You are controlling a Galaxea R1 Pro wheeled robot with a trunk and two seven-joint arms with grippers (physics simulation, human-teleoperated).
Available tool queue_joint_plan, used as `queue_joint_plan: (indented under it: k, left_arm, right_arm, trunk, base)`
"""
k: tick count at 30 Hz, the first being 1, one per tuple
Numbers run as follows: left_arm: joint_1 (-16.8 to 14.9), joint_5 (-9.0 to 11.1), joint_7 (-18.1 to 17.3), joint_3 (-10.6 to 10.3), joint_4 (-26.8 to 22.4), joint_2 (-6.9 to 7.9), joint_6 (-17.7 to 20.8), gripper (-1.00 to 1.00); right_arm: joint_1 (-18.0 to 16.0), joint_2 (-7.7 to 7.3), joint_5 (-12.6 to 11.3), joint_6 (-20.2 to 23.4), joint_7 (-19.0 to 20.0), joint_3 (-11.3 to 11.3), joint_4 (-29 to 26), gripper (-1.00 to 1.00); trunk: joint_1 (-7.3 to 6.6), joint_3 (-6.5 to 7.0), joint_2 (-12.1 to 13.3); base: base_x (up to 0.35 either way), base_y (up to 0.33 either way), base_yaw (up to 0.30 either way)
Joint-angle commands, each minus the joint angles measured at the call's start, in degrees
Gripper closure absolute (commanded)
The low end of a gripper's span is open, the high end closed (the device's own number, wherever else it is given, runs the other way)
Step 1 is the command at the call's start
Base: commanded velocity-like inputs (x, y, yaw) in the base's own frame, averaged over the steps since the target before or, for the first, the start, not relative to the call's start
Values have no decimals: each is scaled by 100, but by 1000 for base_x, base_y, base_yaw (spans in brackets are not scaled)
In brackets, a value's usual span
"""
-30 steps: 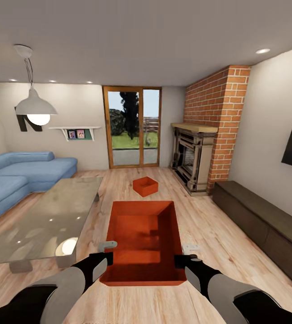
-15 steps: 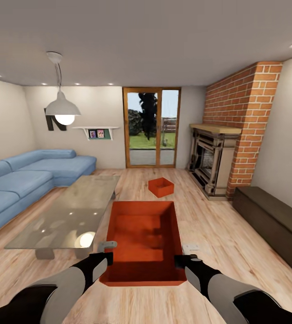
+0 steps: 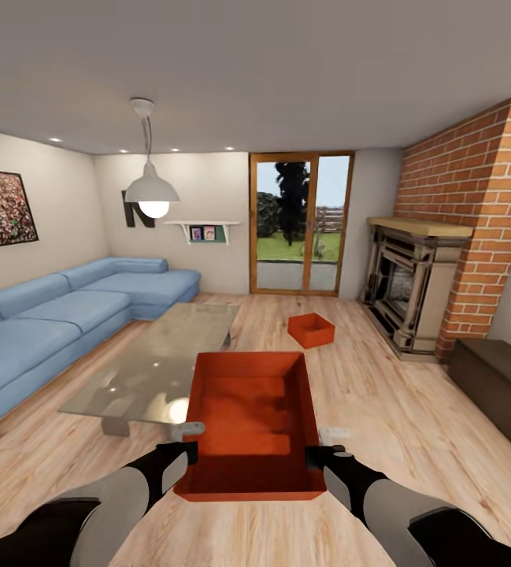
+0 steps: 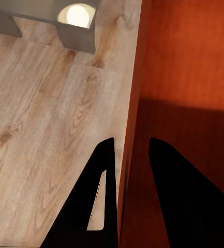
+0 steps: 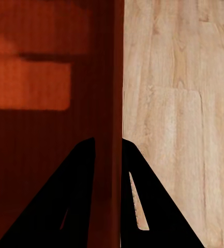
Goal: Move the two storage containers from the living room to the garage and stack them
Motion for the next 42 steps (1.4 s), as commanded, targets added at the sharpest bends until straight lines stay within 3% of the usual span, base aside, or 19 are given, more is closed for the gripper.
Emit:
queue_joint_plan:
  k: [1,42]
  left_arm:
    - [0,-33,390,107,-23,95,29,100]
    - [0,-27,390,107,-23,133,28,100]
  right_arm:
    - [-1,-5,-56,7,-198,-112,0,100]
    - [-1,-14,-64,9,-321,-126,0,100]
  trunk:
    - [2,-2,-4]
    - [2,-2,-4]
  base:
    - [0,0,276]
    - [0,0,298]
